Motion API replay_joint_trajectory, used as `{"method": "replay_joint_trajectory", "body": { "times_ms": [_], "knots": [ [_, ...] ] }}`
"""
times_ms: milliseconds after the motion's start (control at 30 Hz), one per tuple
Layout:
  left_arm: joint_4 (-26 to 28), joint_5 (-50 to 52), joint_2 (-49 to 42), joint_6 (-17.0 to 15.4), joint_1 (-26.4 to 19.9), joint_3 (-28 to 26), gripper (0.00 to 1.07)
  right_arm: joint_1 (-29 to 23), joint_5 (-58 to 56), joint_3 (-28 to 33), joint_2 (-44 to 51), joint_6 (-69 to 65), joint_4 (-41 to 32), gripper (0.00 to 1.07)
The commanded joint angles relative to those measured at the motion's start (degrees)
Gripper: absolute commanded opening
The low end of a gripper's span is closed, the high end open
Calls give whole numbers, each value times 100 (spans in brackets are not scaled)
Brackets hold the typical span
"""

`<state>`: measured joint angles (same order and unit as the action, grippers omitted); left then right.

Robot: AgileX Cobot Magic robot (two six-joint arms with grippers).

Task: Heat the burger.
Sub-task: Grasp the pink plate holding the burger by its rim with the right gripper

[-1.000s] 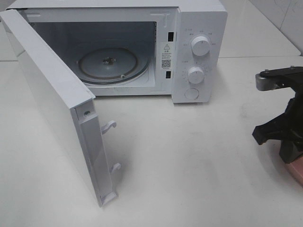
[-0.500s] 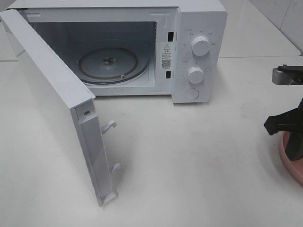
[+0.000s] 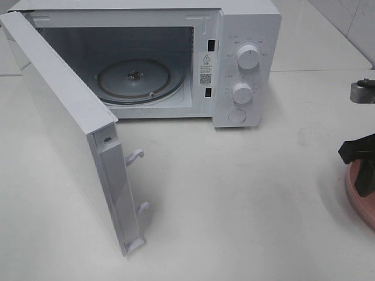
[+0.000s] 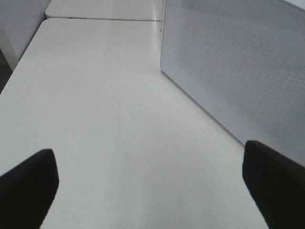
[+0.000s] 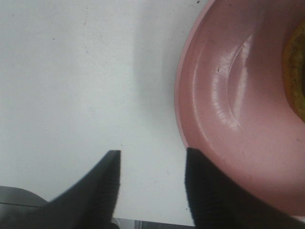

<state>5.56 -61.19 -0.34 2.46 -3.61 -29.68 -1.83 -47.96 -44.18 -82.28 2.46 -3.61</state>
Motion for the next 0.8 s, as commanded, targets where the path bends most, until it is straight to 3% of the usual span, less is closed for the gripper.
{"method": "replay_joint_trajectory", "body": {
  "times_ms": [33, 67, 100, 167, 800],
  "knots": [
    [0, -6, -103, 11, 23, 11, 98, 40, 155, -34, 46, -46, 103, 78],
    [0, -6, -103, 11, 23, 11, 98, 40, 155, -34, 46, -46, 103, 78],
    [0, -6, -103, 11, 23, 11, 98, 40, 195, -34, 46, -218, 281, 87],
    [0, -6, -103, 11, 23, 11, 98, 40, 206, -34, 29, -304, 361, 89],
    [0, -6, -103, 11, 23, 11, 98, 40, 842, -34, -900, -361, 539, 80]
  ]
}}
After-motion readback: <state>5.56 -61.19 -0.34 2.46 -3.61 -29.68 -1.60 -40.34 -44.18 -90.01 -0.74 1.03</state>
